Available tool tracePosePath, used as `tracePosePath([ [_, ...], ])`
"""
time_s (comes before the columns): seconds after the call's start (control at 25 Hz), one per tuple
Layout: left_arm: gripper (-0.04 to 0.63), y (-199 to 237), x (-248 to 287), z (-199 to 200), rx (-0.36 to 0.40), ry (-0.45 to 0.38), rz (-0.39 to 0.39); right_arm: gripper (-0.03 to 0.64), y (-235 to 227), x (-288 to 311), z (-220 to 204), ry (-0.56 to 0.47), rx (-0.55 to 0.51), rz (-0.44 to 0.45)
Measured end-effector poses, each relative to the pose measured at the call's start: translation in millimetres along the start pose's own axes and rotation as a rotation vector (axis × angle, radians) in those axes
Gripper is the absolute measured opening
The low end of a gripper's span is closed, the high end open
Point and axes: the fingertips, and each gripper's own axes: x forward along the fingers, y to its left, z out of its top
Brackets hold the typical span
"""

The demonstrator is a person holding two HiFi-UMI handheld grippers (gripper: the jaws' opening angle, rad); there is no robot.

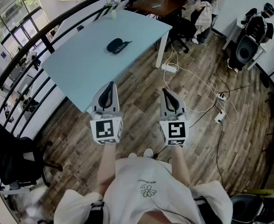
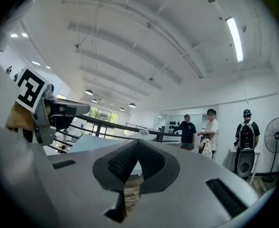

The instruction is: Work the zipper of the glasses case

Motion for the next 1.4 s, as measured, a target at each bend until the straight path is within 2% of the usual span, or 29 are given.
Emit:
tracePosePath([
  [0.44,0.015,5,10,-1,-0.001,0.000,0.010,0.008,2,13,-1,-0.005,0.003,0.026],
  [0.6,0.015,3,24,-4,-0.008,-0.004,0.012,0.008,-7,22,-1,-0.040,0.016,0.034],
  [0.8,0.014,-2,39,-9,-0.013,-0.014,0.021,0.008,-13,32,-8,-0.060,-0.085,0.068],
  [0.96,0.014,-9,48,-15,-0.020,-0.017,0.028,0.008,-22,38,-23,-0.034,-0.050,0.079],
  [1.12,0.015,-5,66,-21,-0.026,-0.017,0.049,0.008,-34,49,-29,-0.033,-0.018,0.093],
  [1.4,0.014,14,120,-28,-0.037,-0.066,0.072,0.008,-56,92,-26,-0.074,-0.080,0.114],
])
